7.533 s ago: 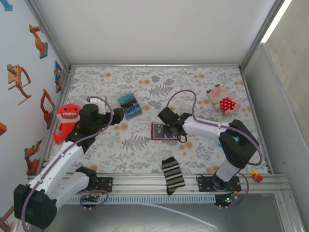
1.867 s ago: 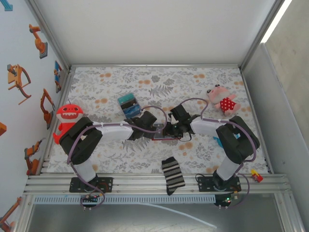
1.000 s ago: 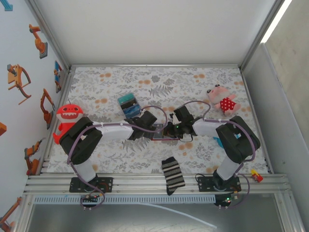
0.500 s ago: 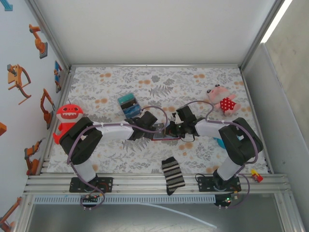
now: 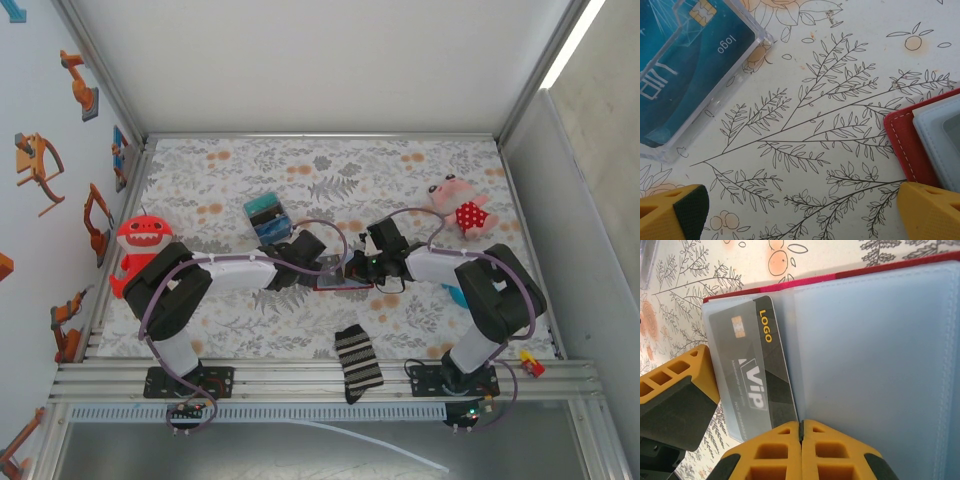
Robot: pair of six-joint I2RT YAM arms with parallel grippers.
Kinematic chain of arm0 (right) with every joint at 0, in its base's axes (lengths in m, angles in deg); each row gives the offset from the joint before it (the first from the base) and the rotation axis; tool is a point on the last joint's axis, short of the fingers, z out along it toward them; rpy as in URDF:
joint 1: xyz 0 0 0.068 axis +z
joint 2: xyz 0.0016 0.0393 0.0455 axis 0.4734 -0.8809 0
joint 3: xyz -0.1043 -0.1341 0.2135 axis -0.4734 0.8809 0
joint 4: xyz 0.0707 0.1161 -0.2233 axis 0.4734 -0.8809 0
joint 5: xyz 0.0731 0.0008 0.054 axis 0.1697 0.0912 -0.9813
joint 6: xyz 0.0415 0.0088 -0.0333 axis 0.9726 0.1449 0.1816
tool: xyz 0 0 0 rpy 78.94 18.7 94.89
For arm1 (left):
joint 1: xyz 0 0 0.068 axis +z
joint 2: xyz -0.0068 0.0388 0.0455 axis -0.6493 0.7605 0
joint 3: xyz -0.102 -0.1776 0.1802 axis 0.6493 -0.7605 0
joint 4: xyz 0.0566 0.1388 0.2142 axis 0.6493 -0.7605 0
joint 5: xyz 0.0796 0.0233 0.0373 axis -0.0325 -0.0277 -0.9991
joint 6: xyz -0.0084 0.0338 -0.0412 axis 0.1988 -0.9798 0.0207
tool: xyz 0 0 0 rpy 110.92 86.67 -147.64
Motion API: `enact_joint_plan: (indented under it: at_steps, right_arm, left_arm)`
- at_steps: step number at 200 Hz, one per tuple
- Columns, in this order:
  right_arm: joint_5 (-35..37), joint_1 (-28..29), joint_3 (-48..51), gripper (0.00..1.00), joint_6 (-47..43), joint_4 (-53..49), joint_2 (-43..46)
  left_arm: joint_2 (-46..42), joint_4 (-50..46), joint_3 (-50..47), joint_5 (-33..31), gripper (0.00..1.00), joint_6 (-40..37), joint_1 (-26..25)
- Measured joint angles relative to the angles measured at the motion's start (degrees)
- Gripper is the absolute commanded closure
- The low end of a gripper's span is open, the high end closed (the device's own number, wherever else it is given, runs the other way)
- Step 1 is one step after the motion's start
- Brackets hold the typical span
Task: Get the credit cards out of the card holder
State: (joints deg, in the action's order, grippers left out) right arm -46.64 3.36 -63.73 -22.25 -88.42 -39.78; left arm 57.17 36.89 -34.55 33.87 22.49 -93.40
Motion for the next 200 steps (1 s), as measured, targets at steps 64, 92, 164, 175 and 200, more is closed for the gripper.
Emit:
enact_joint_plan:
  at_steps: [64,92,164,175,200]
  right_arm:
    - [0.02,0.00,0.00,0.95,0.00,-0.68,2.29]
    - [0.04,0.00,0.00,0.93,0.00,-0.96,2.29]
    - [0.02,0.00,0.00,0.86,0.00,-1.03,2.29]
    - [0.02,0.00,0.00,0.85,0.00,-1.03,2.27]
    - [0.02,0.00,-0.07,0.83,0.00,-1.03,2.14]
  left_arm:
    - [-1.42,0.55,2.51,0.33,0.03,-1.68,0.00]
    - [-1.14,1.57,3.37,1.38,0.03,-1.79,0.13]
    - [1.84,2.16,3.67,4.22,0.03,-1.81,1.62]
    - [2.10,2.16,3.67,4.44,0.03,-1.81,1.62]
    - [2.29,2.14,3.67,4.79,0.03,-1.79,1.62]
